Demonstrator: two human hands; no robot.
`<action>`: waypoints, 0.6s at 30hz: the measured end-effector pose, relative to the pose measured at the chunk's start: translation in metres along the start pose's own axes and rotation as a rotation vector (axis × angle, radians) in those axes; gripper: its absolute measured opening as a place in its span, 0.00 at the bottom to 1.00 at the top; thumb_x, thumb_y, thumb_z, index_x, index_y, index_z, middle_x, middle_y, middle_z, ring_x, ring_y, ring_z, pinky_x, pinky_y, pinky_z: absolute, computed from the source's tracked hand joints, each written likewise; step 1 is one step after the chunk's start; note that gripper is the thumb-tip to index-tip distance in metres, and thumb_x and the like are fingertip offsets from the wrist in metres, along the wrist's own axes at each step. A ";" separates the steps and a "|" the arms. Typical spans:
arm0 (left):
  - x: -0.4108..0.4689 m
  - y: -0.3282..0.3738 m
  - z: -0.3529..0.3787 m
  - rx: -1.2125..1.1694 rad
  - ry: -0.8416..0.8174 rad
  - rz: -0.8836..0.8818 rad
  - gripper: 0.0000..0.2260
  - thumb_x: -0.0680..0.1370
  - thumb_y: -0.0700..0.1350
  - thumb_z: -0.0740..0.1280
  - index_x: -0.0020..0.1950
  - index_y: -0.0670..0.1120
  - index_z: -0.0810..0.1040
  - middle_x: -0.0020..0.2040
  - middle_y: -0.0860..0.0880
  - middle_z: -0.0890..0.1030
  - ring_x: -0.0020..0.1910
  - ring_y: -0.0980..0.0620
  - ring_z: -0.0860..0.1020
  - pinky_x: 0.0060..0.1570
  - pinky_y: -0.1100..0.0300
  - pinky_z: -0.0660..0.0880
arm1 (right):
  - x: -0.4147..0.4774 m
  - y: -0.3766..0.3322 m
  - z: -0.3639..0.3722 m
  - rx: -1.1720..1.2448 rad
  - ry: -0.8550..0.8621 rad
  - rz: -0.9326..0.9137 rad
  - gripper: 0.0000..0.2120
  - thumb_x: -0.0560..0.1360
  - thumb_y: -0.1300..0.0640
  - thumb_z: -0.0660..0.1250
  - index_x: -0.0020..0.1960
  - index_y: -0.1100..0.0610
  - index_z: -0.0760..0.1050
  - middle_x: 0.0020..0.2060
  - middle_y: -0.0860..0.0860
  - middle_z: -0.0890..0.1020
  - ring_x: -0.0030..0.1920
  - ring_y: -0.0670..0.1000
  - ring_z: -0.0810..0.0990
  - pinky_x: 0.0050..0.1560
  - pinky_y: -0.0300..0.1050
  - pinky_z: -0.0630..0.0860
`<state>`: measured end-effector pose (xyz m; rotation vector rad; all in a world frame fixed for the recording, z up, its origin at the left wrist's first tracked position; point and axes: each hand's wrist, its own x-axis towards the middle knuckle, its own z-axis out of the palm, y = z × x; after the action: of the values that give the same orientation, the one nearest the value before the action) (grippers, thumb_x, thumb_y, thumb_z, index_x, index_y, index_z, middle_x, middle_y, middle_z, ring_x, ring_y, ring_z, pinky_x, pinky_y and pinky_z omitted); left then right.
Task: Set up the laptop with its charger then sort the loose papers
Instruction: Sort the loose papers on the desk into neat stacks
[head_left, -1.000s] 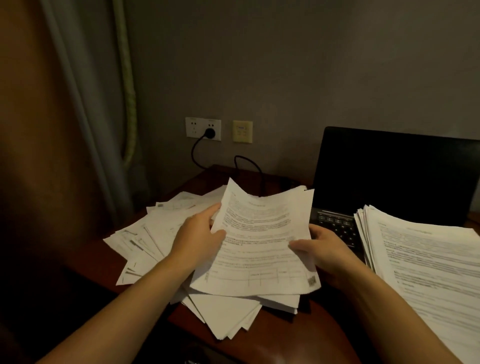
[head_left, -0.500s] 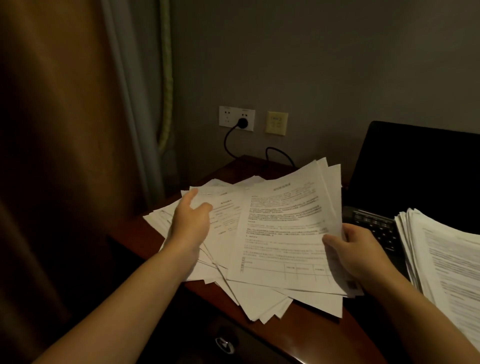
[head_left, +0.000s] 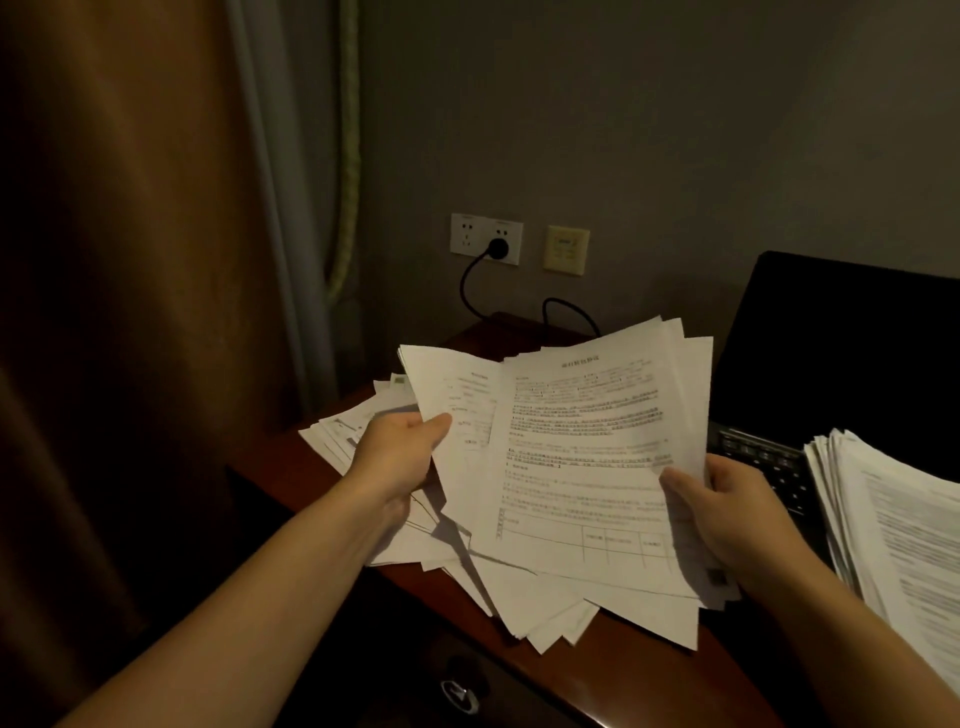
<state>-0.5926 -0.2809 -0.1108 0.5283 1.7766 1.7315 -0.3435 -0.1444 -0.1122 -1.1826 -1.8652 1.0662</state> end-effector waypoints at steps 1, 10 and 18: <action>0.001 0.001 -0.001 0.006 0.005 0.010 0.06 0.81 0.46 0.67 0.53 0.47 0.83 0.46 0.52 0.87 0.48 0.50 0.86 0.54 0.47 0.81 | 0.000 0.000 0.000 0.001 0.009 -0.006 0.04 0.82 0.55 0.65 0.50 0.52 0.77 0.44 0.46 0.84 0.41 0.45 0.84 0.35 0.40 0.77; 0.022 0.009 -0.018 0.148 0.154 0.094 0.06 0.79 0.48 0.71 0.54 0.49 0.81 0.49 0.50 0.86 0.45 0.49 0.85 0.44 0.49 0.83 | -0.001 -0.002 -0.001 0.013 0.020 -0.042 0.03 0.82 0.55 0.64 0.50 0.52 0.76 0.43 0.46 0.83 0.41 0.44 0.83 0.35 0.39 0.76; 0.026 0.014 -0.016 0.292 0.090 0.243 0.12 0.85 0.51 0.58 0.63 0.50 0.77 0.55 0.51 0.83 0.51 0.50 0.82 0.42 0.57 0.79 | -0.002 -0.004 -0.001 0.047 0.007 -0.090 0.05 0.81 0.53 0.65 0.55 0.52 0.76 0.45 0.47 0.85 0.42 0.45 0.85 0.35 0.40 0.79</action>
<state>-0.6243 -0.2749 -0.1013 0.8300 2.1194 1.6820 -0.3439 -0.1469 -0.1084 -1.0649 -1.8595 1.0488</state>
